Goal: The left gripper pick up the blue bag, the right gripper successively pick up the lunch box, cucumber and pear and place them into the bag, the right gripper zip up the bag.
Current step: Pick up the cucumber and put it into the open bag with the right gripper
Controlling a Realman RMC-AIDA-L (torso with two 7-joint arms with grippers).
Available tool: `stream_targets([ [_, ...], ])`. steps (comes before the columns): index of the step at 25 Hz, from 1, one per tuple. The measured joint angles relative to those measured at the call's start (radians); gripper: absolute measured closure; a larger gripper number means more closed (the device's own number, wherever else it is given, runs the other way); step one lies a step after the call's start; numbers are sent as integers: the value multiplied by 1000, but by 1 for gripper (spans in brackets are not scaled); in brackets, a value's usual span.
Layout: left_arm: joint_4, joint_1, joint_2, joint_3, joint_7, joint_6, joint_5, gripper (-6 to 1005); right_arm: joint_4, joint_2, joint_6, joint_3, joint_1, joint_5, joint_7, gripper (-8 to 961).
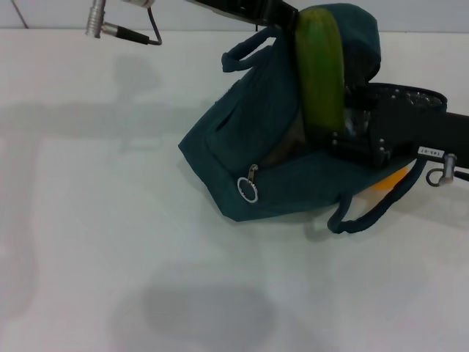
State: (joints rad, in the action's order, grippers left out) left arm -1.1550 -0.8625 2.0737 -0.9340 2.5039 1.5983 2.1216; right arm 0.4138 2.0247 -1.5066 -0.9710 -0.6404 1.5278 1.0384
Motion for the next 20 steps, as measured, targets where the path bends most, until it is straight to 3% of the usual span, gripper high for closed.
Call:
stream_targets([
  [20, 4, -1, -5, 0, 1, 0, 0, 952, 13, -9, 10, -67, -21, 2, 131, 374],
])
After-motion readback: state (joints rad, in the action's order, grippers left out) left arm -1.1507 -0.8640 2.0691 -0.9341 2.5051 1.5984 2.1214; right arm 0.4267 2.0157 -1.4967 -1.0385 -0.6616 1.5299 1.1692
